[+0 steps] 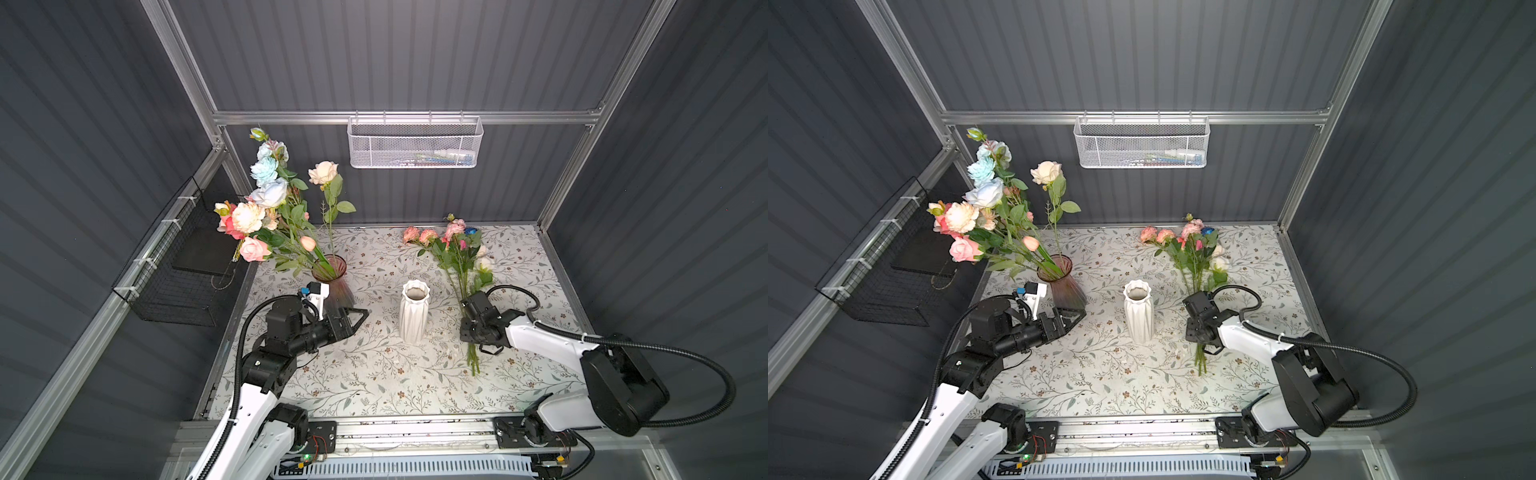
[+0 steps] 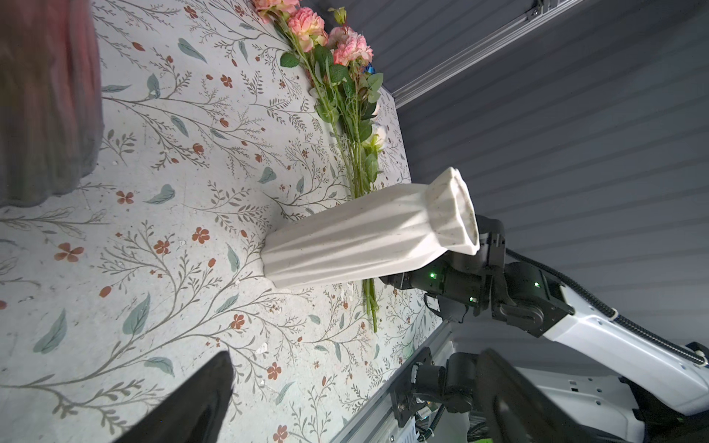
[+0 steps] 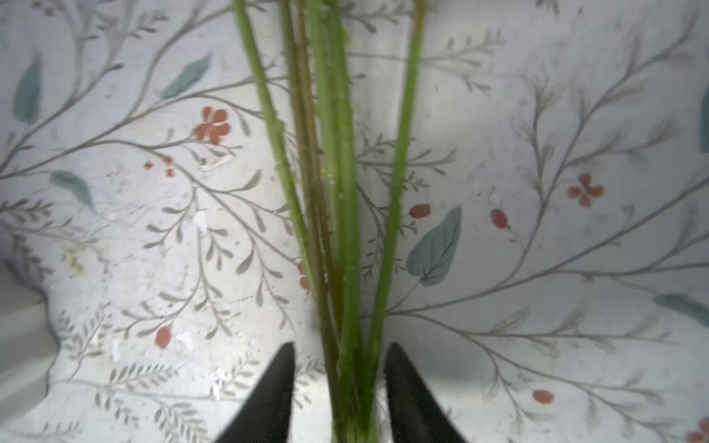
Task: Arrange the flowers into the vase
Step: 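Lift a pink rose stem high out of the bunch with the right gripper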
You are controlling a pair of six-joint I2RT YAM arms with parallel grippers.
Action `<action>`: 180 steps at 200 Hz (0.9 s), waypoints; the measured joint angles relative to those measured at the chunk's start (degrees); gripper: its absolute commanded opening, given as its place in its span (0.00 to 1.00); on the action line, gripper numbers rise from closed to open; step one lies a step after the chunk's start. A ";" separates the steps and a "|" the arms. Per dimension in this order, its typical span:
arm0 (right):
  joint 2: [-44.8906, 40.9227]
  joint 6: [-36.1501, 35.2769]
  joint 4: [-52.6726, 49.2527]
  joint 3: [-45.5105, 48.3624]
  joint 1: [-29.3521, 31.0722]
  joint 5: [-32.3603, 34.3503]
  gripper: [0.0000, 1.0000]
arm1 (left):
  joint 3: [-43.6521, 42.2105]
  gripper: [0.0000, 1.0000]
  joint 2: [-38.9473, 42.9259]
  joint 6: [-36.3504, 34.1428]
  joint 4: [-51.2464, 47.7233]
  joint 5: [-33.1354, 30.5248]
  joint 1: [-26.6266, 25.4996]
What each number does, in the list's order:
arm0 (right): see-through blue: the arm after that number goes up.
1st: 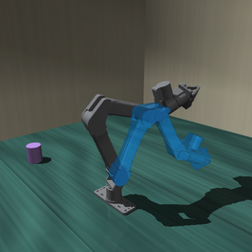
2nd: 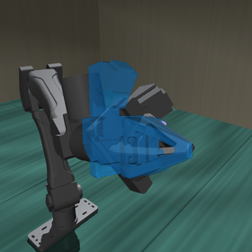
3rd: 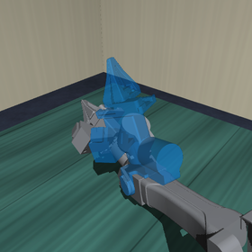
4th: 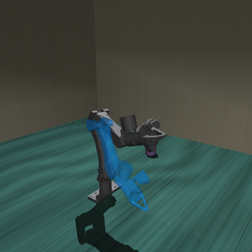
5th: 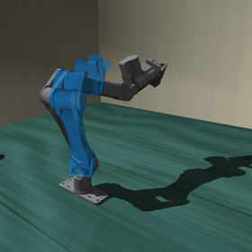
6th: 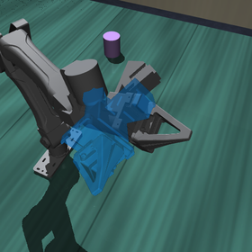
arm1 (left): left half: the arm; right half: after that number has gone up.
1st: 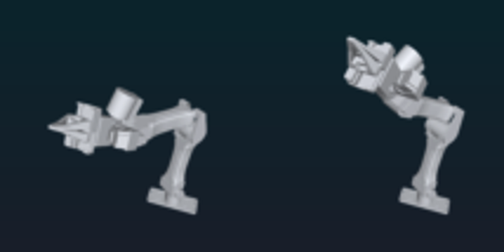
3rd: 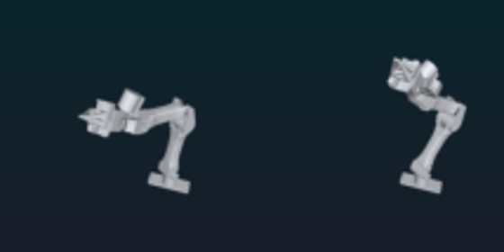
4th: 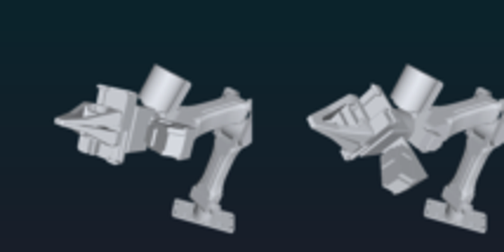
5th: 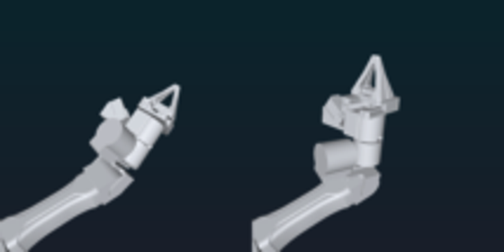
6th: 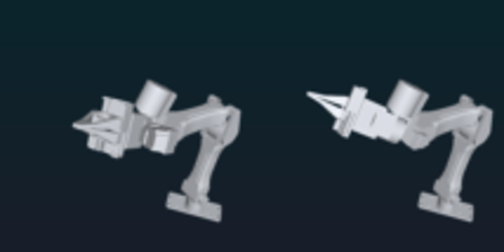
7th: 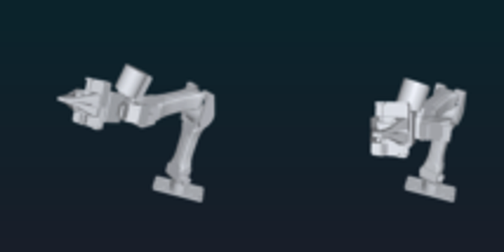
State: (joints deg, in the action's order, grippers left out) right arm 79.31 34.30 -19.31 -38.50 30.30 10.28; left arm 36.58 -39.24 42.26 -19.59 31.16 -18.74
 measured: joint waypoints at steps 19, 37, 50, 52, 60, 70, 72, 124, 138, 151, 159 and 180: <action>-5.35 -1.14 -0.09 -0.02 -0.09 0.02 0.58 | 0.81 1.00 -1.31 0.33 0.76 -2.45 -3.96; -9.53 -2.82 -0.68 -1.11 -1.16 -0.48 0.59 | 1.84 0.99 -3.06 0.42 1.92 -5.44 -8.81; -10.60 -4.48 -1.03 -2.99 -2.93 -1.77 0.56 | 2.60 1.00 -4.28 0.42 2.78 -7.87 -12.00; -10.58 -4.57 -1.09 -3.30 -3.17 -2.03 0.55 | 2.67 1.00 -4.39 0.42 2.89 -8.13 -12.26; -10.08 -5.42 -1.36 -5.09 -4.55 -2.93 0.51 | 3.04 1.00 -4.92 0.42 3.39 -9.35 -13.73; -8.20 -6.86 -1.60 -7.87 -6.40 -4.20 0.47 | 3.39 1.00 -5.40 0.39 4.02 -10.51 -14.75; -7.78 -6.75 -1.55 -8.48 -6.80 -4.55 0.46 | 3.48 1.00 -5.44 0.39 4.11 -10.69 -14.82; 12.76 -12.87 -1.38 -24.06 -11.04 -11.78 0.37 | 6.38 1.00 -9.07 0.20 6.82 -12.83 -15.30; 18.01 -14.05 -2.14 -27.23 -10.99 -12.72 0.37 | 6.38 1.00 -9.62 0.17 6.82 -13.09 -15.37; 22.25 -14.99 -3.13 -29.94 -10.97 -12.83 0.38 | 6.38 1.00 -9.88 0.15 6.80 -13.22 -15.37; 24.35 -15.45 -3.74 -31.41 -10.97 -12.72 0.38 | 6.38 1.00 -9.90 0.11 6.80 -13.27 -15.37; 29.22 -16.57 -6.10 -35.65 -10.97 -11.72 0.36 | 6.45 1.00 -9.92 -0.09 6.78 -13.62 -15.37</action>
State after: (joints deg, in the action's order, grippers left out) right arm 108.53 17.74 -25.41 -74.15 19.33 -1.43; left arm 43.03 -49.17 42.17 -12.82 17.54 -34.11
